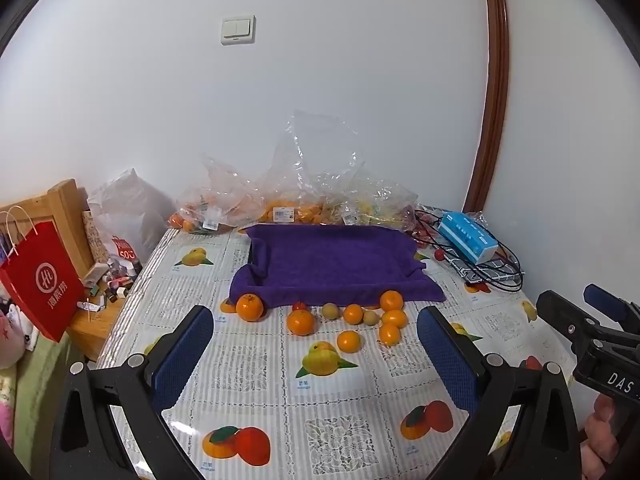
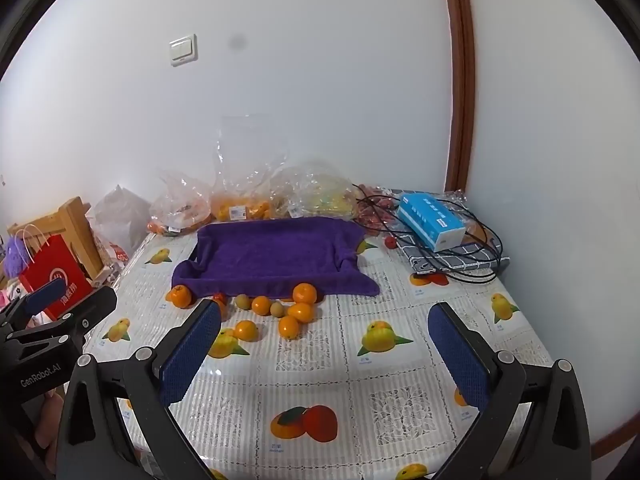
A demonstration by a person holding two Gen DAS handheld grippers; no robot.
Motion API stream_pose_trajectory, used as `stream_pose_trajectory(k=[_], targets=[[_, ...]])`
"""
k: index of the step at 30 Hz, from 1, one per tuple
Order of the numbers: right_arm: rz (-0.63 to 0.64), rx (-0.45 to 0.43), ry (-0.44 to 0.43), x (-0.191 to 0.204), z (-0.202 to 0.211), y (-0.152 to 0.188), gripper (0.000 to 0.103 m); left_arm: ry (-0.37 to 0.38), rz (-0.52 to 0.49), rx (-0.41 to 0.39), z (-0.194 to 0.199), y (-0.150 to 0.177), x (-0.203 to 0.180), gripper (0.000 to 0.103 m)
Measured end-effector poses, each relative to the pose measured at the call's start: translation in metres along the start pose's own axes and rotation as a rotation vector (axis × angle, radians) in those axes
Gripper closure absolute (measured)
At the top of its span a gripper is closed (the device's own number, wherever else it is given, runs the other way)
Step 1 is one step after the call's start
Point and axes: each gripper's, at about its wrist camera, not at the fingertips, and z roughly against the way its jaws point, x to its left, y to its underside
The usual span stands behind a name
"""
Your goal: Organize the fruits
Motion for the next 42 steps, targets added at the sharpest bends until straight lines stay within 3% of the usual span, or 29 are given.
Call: stream_pose_trajectory(k=[42], targets=[[-0.001,-0.006,-0.009,0.0026,-0.0001,0.0009,0.001,0.0,0.004,0.0,0.0008,0.0041,0.0049,0.001]])
